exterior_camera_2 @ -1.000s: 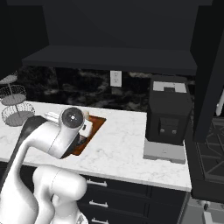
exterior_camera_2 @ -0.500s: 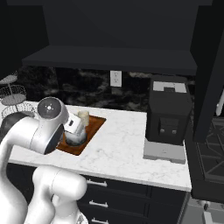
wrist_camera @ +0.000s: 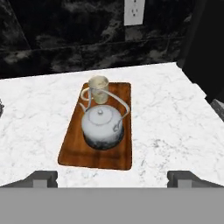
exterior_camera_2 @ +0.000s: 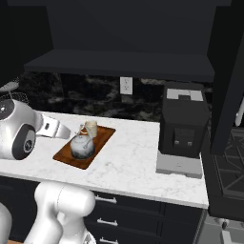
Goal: Pick the kettle from the counter and place it on the tray. Then pick the mug from the cabinet and place it on the tray. Then close the cabinet doors.
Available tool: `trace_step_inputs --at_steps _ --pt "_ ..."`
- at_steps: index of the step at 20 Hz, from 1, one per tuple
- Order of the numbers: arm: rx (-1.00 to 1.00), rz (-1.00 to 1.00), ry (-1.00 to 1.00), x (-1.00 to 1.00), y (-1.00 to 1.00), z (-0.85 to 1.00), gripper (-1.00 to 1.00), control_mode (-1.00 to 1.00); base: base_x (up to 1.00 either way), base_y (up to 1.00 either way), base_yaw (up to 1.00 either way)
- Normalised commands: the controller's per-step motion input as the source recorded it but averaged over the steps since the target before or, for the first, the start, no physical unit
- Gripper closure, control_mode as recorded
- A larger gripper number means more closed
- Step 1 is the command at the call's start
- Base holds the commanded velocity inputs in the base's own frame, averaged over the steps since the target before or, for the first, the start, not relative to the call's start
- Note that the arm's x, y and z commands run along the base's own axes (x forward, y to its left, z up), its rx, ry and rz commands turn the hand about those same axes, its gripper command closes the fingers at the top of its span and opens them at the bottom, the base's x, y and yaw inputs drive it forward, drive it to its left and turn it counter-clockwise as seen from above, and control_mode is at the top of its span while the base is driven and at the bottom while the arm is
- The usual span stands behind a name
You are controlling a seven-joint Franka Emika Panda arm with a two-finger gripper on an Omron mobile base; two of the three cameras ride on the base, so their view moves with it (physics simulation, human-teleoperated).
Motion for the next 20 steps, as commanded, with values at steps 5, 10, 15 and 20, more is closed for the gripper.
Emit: trace_step_inputs --at_steps 5,10,15,20 --pt "-0.26 0.0 -0.15 0.02 0.05 -0.42 -1.0 -1.0 0.0 0.0 0.0" --pt "-0.11 0.0 -0.54 0.0 0.0 -0.23 -1.0 -1.0 0.0 0.0 0.0" --pt "-0.09 0.04 -0.51 0.18 0.02 -0.32 -1.0 -1.0 0.0 0.0 0.0" --pt "-0.07 0.0 -0.43 0.46 0.0 -0.3 -1.0 -1.0 0.0 0.0 0.0"
